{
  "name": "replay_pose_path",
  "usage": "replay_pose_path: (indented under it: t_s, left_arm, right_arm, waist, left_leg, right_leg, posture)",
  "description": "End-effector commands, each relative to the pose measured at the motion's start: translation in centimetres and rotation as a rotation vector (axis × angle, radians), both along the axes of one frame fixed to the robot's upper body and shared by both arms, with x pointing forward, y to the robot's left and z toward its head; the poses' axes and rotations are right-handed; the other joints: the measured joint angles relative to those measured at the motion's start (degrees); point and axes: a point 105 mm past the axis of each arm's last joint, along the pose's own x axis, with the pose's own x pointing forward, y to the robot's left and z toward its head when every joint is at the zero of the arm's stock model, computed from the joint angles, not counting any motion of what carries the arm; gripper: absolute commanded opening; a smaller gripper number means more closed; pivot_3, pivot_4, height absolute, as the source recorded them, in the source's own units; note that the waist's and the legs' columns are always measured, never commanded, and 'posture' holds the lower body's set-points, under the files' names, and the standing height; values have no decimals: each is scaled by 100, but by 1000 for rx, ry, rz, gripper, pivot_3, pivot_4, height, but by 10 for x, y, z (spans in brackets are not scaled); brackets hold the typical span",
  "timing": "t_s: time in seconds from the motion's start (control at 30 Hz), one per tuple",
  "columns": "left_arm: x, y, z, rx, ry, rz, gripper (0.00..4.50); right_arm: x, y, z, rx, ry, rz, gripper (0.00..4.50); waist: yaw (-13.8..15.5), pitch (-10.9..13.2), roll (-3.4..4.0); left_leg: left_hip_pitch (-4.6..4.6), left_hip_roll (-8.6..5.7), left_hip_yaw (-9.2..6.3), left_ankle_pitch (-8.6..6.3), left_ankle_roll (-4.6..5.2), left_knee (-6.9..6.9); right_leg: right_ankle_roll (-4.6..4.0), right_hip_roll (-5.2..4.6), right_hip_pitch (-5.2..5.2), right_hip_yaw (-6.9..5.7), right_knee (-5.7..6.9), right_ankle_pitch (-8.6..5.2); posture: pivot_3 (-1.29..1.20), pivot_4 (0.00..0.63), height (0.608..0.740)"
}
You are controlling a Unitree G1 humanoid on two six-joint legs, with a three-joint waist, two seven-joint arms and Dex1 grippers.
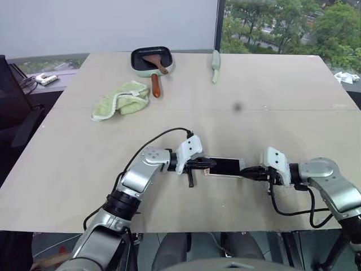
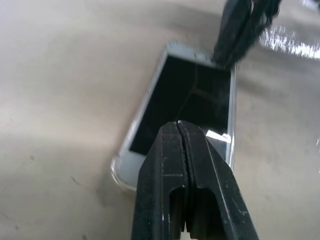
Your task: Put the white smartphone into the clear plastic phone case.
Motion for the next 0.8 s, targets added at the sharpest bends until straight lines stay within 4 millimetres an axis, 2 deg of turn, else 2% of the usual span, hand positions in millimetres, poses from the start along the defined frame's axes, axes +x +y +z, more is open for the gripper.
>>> replay_pose_path:
  t_s: [0.03, 0.17, 0.27, 0.3, 0.33, 0.37, 0.53, 0.57, 0.6, 0.8]
  left_arm:
    - [4, 8, 42, -148, -83, 43, 0]
    - [2, 26, 60, -208, -92, 95, 0]
    - [-7, 52, 65, -220, -88, 136, 795]
    - [-12, 61, 63, -216, -80, 151, 1307]
    - [-17, 69, 59, -201, -69, 157, 1861]
    - [-21, 73, 56, -191, -62, 160, 2154]
    - [-44, 96, 23, -84, -18, 176, 4493]
    - [-46, 97, 21, -78, -19, 174, 4500]
    - [-47, 98, 19, -74, -27, 173, 4500]
    - [-46, 103, 15, -25, -88, 188, 4500]
  right_arm:
    - [5, 3, 21, 158, -12, -57, 39]
    - [3, 0, 38, 228, -25, -77, 39]
    - [1, -15, 39, 220, -21, -140, 0]
    - [-2, -21, 37, 207, -12, -156, 639]
    - [-5, -26, 35, 189, -4, -163, 1058]
    - [-8, -30, 33, 178, 1, -166, 1355]
    - [-19, -53, 33, 162, -4, -211, 3820]
    - [-20, -58, 33, 158, -10, -220, 4264]
    - [-20, -61, 32, 151, -14, -226, 4459]
    - [-18, -74, 32, 128, -33, -253, 4459]
  waist:
    - [-28, 17, 12]
    - [-39, 51, 54]
    - [-41, 55, 60]
    - [-40, 56, 61]
    - [-37, 57, 62]
    - [-35, 58, 63]
    - [-10, 66, 72]
    - [-3, 71, 73]
    - [6, 73, 72]
    - [28, 75, 74]
  left_leg:
    - [-2, 0, -1, 0, 0, 0]
    - [-37, 4, 6, 1, -2, -4]
    - [-37, 4, 7, 0, -2, -13]
    - [-38, 3, 10, 0, -2, -19]
    - [-44, 3, 13, 0, -2, -24]
    - [-50, 3, 15, 0, -2, -24]
    - [-62, 2, 20, -1, -1, -23]
    - [-61, 1, 22, -1, -1, -23]
    - [-61, 1, 23, -1, 0, -22]
    - [-49, 13, 35, 0, -1, -8]
  right_leg:
    - [0, 0, -2, 1, 0, 0]
    - [-1, -4, -47, 15, 8, 2]
    - [-1, -2, -51, 14, 5, 1]
    - [0, -2, -56, 15, 3, 0]
    - [0, -2, -66, 17, 0, 0]
    - [0, -2, -73, 18, -1, 0]
    - [0, -6, -85, 24, -1, 1]
    - [-1, -7, -85, 25, -1, 1]
    - [-1, -7, -85, 26, -1, 1]
    - [-8, -5, -75, 25, 2, 4]
  posture:
    - [0, 150, 740]
    - [0, 150, 740]
    - [0, 150, 740]
    - [0, 150, 740]
    - [0, 150, 740]
    - [0, 150, 740]
    - [0, 150, 740]
    - [0, 150, 740]
    - [0, 150, 740]
    - [0, 150, 740]
